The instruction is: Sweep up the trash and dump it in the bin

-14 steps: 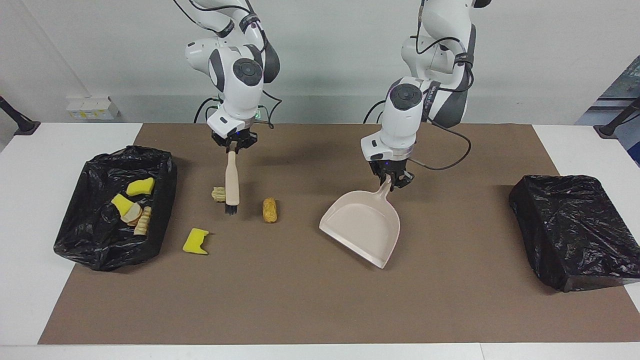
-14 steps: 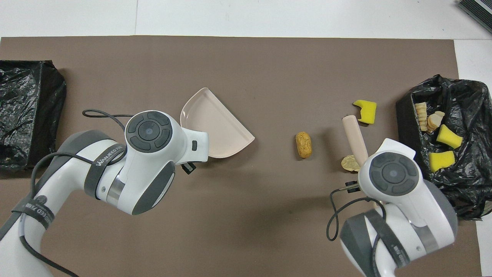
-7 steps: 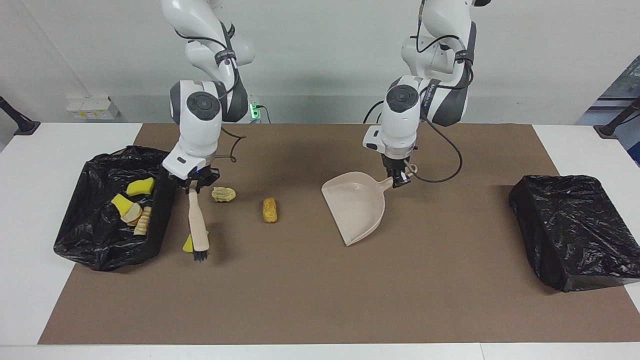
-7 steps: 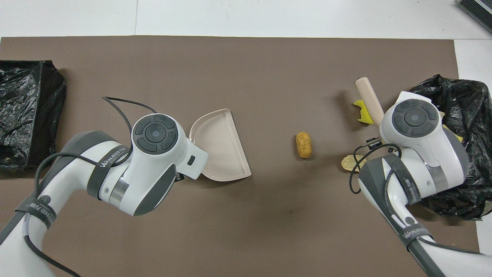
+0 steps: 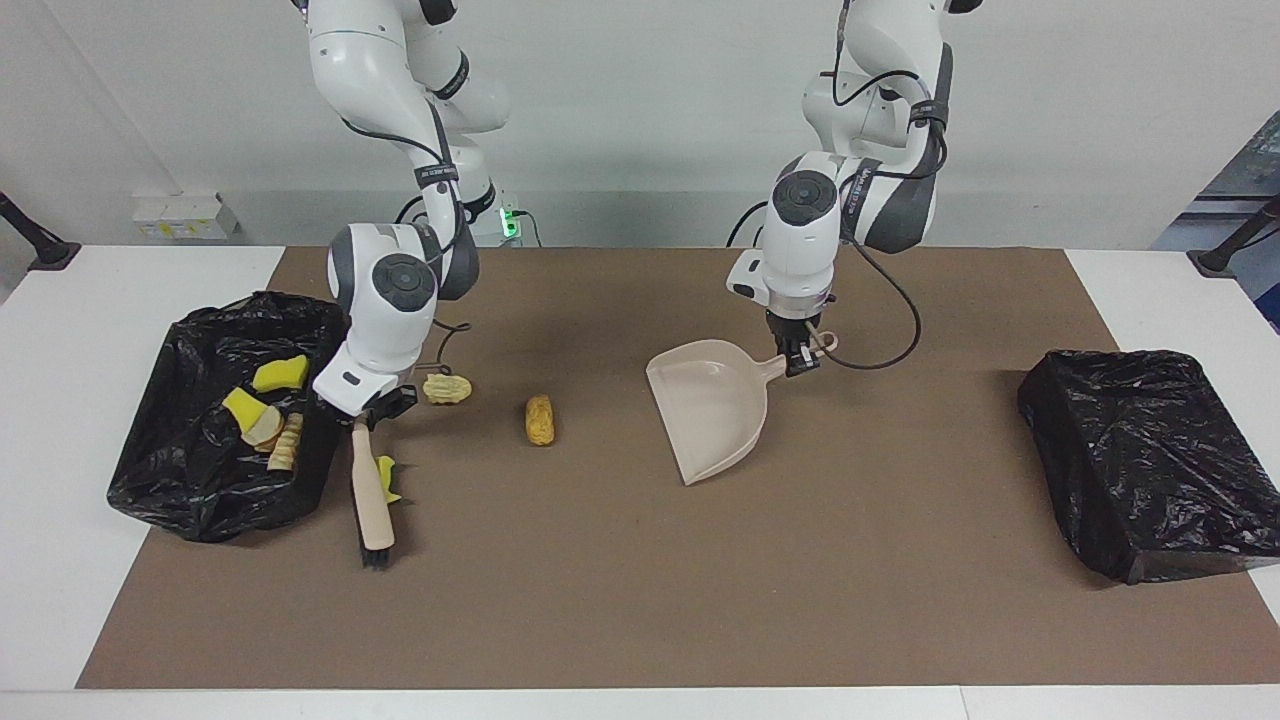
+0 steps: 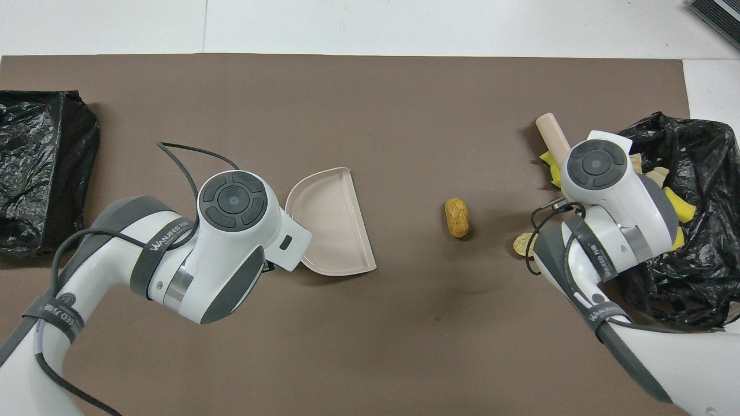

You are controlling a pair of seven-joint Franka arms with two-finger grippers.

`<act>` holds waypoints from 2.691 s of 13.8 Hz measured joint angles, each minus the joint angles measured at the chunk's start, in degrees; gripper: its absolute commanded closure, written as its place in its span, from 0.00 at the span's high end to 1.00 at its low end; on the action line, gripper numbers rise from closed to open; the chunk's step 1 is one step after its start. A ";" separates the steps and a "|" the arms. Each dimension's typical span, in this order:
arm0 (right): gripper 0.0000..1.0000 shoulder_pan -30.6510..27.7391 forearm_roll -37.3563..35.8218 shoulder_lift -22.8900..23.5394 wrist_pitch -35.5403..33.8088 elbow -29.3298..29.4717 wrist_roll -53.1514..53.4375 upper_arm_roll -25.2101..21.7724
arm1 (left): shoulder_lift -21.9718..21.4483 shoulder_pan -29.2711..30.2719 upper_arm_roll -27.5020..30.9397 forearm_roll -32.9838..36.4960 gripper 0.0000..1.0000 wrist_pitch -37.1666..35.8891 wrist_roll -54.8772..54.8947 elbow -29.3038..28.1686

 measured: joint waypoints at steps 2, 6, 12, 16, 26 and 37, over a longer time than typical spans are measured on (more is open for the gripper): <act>0.00 3.88 5.70 -0.81 -5.09 0.01 0.61 0.28 | 0.00 0.00 0.00 0.00 0.00 -0.07 0.00 -0.02; 0.00 8.95 18.99 -2.20 -8.78 0.01 4.35 0.52 | -0.01 0.00 0.00 0.00 0.00 -0.93 0.00 -0.01; 0.00 11.44 26.63 -4.91 -15.71 4.69 6.13 0.34 | -0.06 0.00 -0.05 0.03 0.00 -0.91 0.00 -0.01; 0.00 5.89 26.00 -10.57 -20.10 1.09 3.65 -0.24 | -0.06 0.00 -0.05 0.04 0.00 -0.89 0.00 -0.01; 0.00 -0.17 21.40 -20.63 -7.01 -20.70 3.40 -0.16 | -0.06 0.00 -0.05 0.06 0.00 -0.88 0.01 -0.03; 0.00 9.06 27.32 -15.02 -3.10 -14.73 13.45 0.46 | -0.06 0.00 -0.04 0.06 0.00 -0.87 0.00 -0.10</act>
